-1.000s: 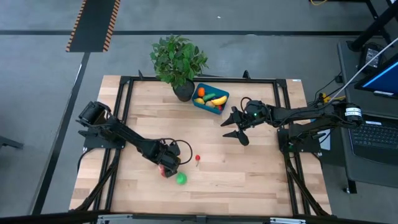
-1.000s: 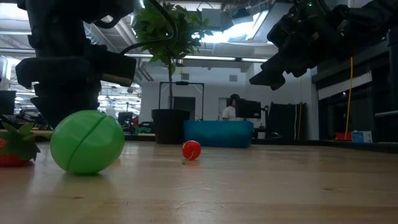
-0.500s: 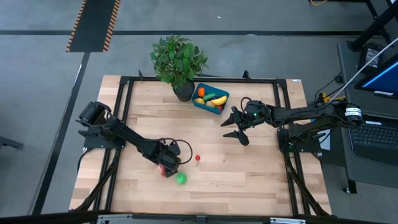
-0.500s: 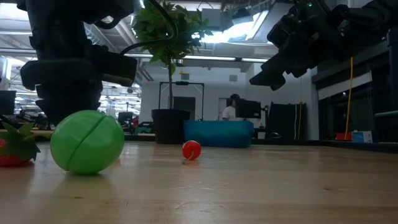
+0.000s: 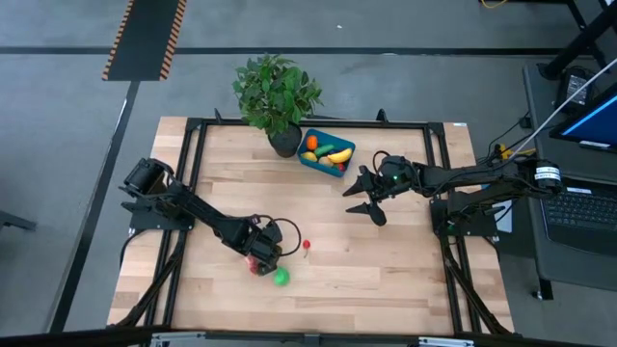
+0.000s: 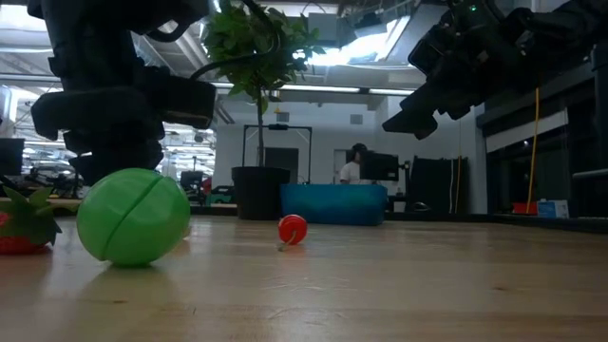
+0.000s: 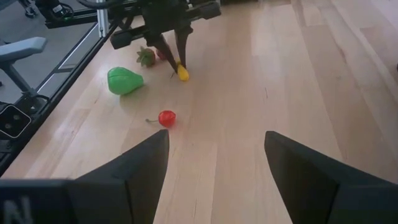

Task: Pick and placing Produce into tupperware
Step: Put the yellow corn into the blue container

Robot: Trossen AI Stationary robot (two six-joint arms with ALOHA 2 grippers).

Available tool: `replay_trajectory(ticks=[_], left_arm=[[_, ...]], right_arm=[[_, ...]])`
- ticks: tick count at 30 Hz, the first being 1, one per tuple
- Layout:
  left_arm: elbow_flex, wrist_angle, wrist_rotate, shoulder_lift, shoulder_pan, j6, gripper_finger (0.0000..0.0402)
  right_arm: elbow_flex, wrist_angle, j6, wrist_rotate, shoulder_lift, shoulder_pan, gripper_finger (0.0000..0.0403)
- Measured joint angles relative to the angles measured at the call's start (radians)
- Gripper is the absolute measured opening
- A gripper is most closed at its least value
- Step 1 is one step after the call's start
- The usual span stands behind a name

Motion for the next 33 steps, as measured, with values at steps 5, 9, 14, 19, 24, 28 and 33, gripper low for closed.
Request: replay_trajectory(ticks=[5,9,14,19,24,28,33], left_arm=[[0.000,0.006,0.003,0.000,0.000,0.036,0.0012],[-0.002,0.016,0.002,0.000,0.000,0.083,0.0021],[-0.003,0.028,-0.004,-0.014,0.002,0.129,0.0006],[-0.006,0.039,-0.008,-0.037,0.003,0.181,0.0009],[-0.007,0.062,-0.053,-0.083,0.011,0.224,0.0006],[-0.006,0.056,-0.084,-0.154,0.009,0.264,0.0004],[-0.006,0.045,-0.173,-0.271,0.003,0.319,0.0005]], right_arm=[[0.000,0.000,-0.003,0.000,0.000,0.000,0.0266],[0.000,0.005,-0.008,0.000,0.000,0.000,0.0266],[0.000,0.065,-0.053,0.000,0.000,0.000,0.0266],[0.000,0.077,-0.057,0.000,-0.014,0.000,0.0266],[0.001,0.030,-0.059,0.000,-0.093,0.000,0.0266],[0.002,-0.098,-0.064,0.000,-0.188,0.002,0.0266],[0.002,-0.236,-0.108,0.000,-0.286,0.034,0.0266]])
